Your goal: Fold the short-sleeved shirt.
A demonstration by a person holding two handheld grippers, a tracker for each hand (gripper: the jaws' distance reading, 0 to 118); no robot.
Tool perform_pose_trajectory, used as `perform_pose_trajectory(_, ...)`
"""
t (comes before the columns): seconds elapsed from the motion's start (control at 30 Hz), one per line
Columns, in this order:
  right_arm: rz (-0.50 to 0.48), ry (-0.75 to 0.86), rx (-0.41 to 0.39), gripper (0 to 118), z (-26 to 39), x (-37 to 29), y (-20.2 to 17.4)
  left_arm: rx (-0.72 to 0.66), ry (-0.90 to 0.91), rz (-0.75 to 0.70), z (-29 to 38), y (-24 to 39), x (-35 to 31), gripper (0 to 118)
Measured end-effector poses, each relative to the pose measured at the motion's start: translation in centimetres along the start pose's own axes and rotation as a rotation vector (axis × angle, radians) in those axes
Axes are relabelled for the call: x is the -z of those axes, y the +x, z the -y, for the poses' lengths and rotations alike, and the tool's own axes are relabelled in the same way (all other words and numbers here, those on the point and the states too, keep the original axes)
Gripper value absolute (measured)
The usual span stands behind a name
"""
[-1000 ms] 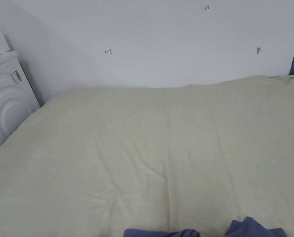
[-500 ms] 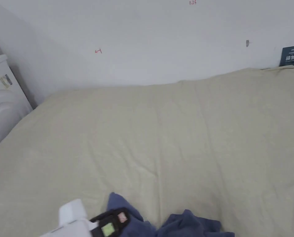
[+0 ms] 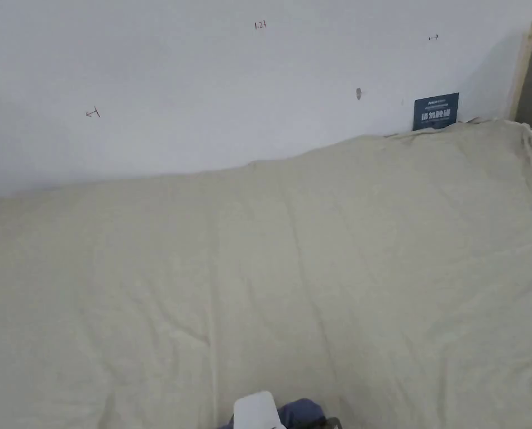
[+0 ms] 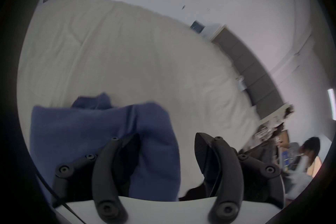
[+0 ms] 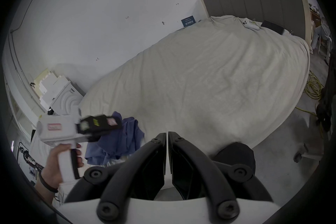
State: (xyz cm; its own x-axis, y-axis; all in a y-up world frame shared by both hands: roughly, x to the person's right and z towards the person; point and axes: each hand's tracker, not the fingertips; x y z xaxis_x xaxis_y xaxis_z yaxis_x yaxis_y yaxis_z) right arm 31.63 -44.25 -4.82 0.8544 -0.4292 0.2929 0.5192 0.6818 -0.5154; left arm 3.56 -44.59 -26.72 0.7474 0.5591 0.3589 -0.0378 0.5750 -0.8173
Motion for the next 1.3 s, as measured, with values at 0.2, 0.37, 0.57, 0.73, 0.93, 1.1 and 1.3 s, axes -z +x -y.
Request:
perform_pose_trajectory(0.2, -0.053, 0.006, 0.026, 2, -0.2, 0.6, -0.4, -0.145, 0.215, -0.027, -0.6, -2.9, -5.5, 53)
perform_pose_trajectory(0.37, -0.060, -0.008, 0.024, 2, -0.1, 0.6, -0.6, -0.261, -0.044, 0.126, 2.3, -5.1, 1.9, 17)
perform_pose_trajectory(0.57, -0.034, -0.019, 0.016, 2, 0.5, -0.2, -0.4, -0.279, -0.128, 0.063, 3.3, -5.9, 7.3, 5)
perform_pose_trajectory(0.73, -0.052, -0.050, 0.016, 2, 0.9, 0.8, -1.0, -0.147, -0.112, 0.039, 3.7, -5.4, 6.9, 5)
perform_pose_trajectory(0.93, -0.206, -0.081, -0.059, 2, -0.3, 3.4, -5.1, -0.168, -0.015, 0.118, 2.3, -4.8, 1.7, 5)
perform_pose_trajectory(1.1, -0.401, -0.172, -0.093, 2, -1.0, 10.3, -9.0, -0.073, 0.116, 0.013, 1.0, -7.9, -8.1, 5)
perform_pose_trajectory(1.3, -0.470, -0.392, 0.113, 2, 1.8, 20.3, -7.0, -0.182, 0.156, -0.042, 1.4, -13.5, -12.9, 6)
